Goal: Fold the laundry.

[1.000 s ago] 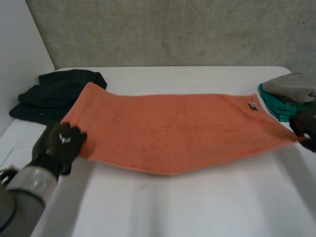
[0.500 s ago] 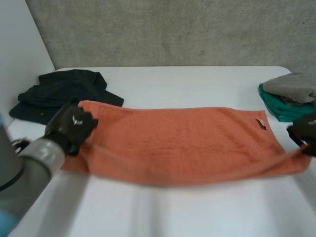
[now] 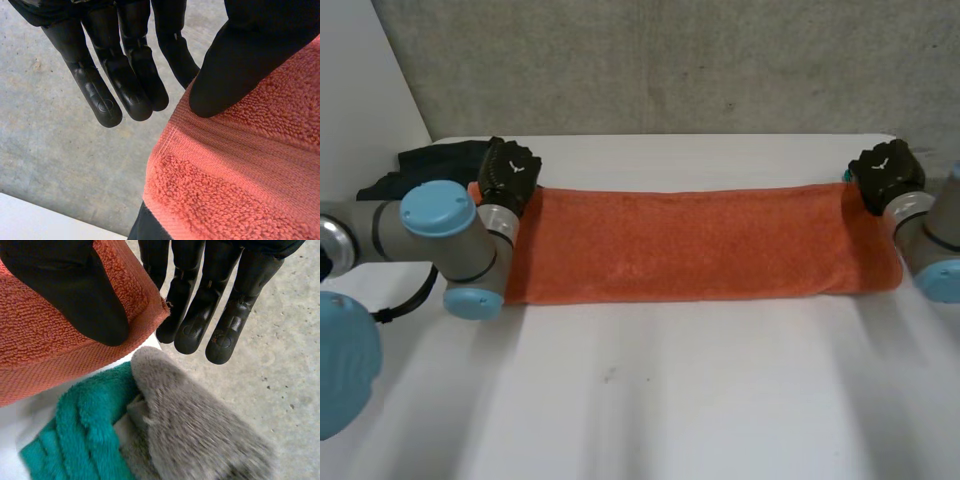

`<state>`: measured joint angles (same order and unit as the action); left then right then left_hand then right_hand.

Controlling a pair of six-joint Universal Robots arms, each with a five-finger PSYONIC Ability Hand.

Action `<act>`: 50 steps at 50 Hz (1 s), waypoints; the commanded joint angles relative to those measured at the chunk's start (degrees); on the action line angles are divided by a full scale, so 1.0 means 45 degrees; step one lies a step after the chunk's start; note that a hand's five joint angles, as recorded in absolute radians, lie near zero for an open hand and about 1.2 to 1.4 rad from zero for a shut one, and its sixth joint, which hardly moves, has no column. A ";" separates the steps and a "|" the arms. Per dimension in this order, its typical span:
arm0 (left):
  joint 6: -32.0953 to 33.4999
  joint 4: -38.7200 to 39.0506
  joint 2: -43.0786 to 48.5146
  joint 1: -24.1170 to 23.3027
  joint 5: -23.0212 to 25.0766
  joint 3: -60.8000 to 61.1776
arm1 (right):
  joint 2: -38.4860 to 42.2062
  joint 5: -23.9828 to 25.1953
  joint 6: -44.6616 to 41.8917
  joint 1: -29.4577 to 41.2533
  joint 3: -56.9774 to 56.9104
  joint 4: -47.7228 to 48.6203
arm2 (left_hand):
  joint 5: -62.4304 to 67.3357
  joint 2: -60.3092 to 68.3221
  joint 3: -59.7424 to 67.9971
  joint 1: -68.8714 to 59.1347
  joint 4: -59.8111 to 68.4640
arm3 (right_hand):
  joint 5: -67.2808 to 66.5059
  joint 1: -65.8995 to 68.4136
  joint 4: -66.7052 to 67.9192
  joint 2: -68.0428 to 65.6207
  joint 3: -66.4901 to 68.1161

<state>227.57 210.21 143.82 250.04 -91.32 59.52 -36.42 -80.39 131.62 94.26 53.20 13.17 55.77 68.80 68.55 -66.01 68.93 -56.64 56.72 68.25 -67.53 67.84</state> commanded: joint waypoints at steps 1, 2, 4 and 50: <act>-0.0005 0.0296 0.0559 -0.0114 0.0138 -0.0435 | 0.1432 -0.0455 -0.0068 0.0537 -0.1080 -0.0017 | -1.2394 -1.3067 -1.3012 1.2447 -1.3096 | 1.2587 -1.0383 -1.2943 1.2784 -1.2853; 0.0015 0.0414 0.0559 -0.0192 0.0138 -0.0357 | 0.1452 -0.0592 -0.0049 0.0577 -0.1080 0.0022 | -1.0578 -1.1251 -1.1196 1.0631 -1.1280 | 1.2587 -1.0383 -1.2943 1.2784 -1.2853; -0.0005 0.0900 0.0365 -0.0484 0.0138 -0.0007 | 0.1277 -0.0983 0.0107 0.0655 -0.1002 0.0139 | -1.2394 -1.3067 -1.3012 1.2447 -1.3096 | 1.2587 -1.0383 -1.2943 1.2784 -1.2853; -0.4263 0.2348 -0.6706 -0.1013 0.0099 0.9273 | -0.2746 0.1907 0.3506 -0.1766 0.5091 -0.2322 | -1.2394 -1.3067 -1.3012 1.2447 -1.3096 | -0.2969 0.5173 0.2612 -0.2772 0.2703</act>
<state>208.20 220.75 113.57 245.44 -90.79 101.25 -49.40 -70.54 147.72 86.76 76.57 1.13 2.63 11.60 12.14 -11.11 11.71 -42.33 47.14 53.96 -55.37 53.95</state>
